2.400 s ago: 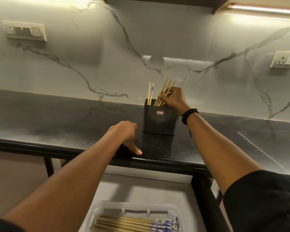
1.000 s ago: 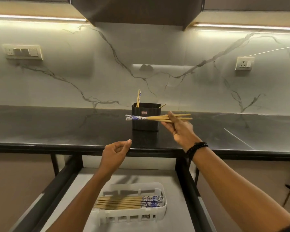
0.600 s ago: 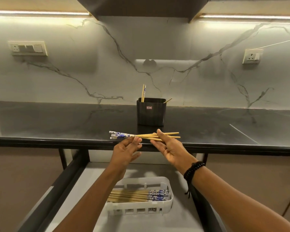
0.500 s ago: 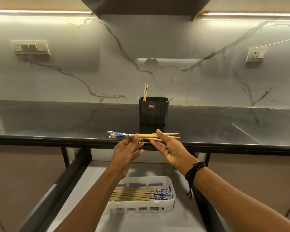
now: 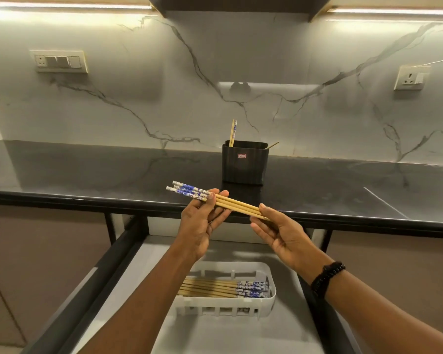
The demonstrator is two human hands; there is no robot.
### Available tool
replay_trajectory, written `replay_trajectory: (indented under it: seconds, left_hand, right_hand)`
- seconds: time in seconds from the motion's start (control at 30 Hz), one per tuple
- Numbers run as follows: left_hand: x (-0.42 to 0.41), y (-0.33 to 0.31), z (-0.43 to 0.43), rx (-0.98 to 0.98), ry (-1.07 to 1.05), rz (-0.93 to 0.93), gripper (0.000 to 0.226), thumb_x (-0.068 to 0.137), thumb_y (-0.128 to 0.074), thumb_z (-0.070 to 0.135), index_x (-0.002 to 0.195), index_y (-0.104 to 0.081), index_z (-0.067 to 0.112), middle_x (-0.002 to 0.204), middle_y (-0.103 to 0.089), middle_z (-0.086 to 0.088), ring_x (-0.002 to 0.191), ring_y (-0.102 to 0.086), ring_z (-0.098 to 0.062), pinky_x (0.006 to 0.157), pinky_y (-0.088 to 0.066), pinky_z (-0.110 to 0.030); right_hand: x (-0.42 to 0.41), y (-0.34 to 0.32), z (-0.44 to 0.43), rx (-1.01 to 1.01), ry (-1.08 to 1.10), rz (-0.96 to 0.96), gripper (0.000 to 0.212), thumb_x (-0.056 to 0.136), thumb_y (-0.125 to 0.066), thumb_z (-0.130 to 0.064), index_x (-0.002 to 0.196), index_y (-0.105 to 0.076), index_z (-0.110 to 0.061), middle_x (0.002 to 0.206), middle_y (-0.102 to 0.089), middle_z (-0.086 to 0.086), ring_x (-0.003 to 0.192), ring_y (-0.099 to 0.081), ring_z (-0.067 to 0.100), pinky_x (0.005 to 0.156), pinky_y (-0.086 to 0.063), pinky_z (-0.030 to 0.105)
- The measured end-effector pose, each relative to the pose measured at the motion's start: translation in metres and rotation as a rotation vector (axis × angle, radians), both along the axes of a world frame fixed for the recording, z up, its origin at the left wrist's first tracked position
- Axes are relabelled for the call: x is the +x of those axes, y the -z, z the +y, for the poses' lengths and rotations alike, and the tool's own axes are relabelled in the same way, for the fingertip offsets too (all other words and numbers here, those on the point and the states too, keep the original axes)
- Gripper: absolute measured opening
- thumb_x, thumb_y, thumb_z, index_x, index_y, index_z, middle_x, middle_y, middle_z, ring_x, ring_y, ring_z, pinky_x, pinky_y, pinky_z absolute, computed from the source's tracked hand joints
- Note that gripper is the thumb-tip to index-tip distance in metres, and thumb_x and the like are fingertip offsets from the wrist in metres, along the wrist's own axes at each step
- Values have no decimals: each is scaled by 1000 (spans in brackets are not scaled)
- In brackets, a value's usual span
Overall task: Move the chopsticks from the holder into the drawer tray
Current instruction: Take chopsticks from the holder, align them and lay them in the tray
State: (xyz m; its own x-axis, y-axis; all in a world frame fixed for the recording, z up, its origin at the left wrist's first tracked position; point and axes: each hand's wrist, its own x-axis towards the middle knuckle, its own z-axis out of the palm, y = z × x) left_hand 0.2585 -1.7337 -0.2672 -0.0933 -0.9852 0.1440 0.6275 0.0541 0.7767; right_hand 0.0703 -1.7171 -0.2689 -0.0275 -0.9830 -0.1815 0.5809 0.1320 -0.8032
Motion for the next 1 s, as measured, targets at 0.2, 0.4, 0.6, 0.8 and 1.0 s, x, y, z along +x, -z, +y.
replay_trajectory:
  seconds: [0.2, 0.4, 0.6, 0.8, 1.0]
  left_hand:
    - [5, 2, -1, -132, -61, -435, 22, 98, -51, 13, 115, -61, 3, 107, -72, -16, 100, -71, -24, 85, -58, -34]
    - [-9, -2, 7, -329, 166, -761, 23, 95, -56, 11, 110, -62, -4, 99, -72, -17, 95, -72, -21, 84, -57, -29]
    - [-8, -2, 10, -367, 355, -885, 19, 96, -54, 8, 109, -65, 0, 104, -72, -17, 98, -71, -26, 90, -56, -40]
    - [-5, -4, 11, -335, 467, -872, 22, 96, -54, 9, 112, -66, 0, 109, -71, -18, 102, -69, -29, 89, -56, -40]
    - [-5, -1, 11, -352, 493, -886, 26, 96, -54, 8, 118, -63, -4, 112, -70, -20, 104, -68, -32, 91, -55, -41]
  right_hand:
    - [-21, 11, 1, -144, 218, 702, 22, 86, -72, -28, 101, -71, -13, 99, -74, 7, 99, -70, 20, 83, -58, 31]
    - [-6, -26, 13, -561, 47, 871, 25, 87, -65, -34, 109, -70, -22, 104, -74, -8, 97, -69, 0, 81, -54, 16]
    - [8, -38, 15, -587, -170, 916, 41, 76, -65, -44, 106, -71, -18, 103, -75, 6, 97, -72, 17, 86, -57, 27]
    - [6, -36, 14, -587, -143, 885, 44, 71, -72, -36, 101, -74, -4, 97, -74, 16, 95, -72, 28, 91, -57, 39]
    - [2, -44, 20, -614, -146, 735, 30, 76, -70, -28, 100, -74, -10, 102, -76, 14, 96, -73, 27, 82, -59, 31]
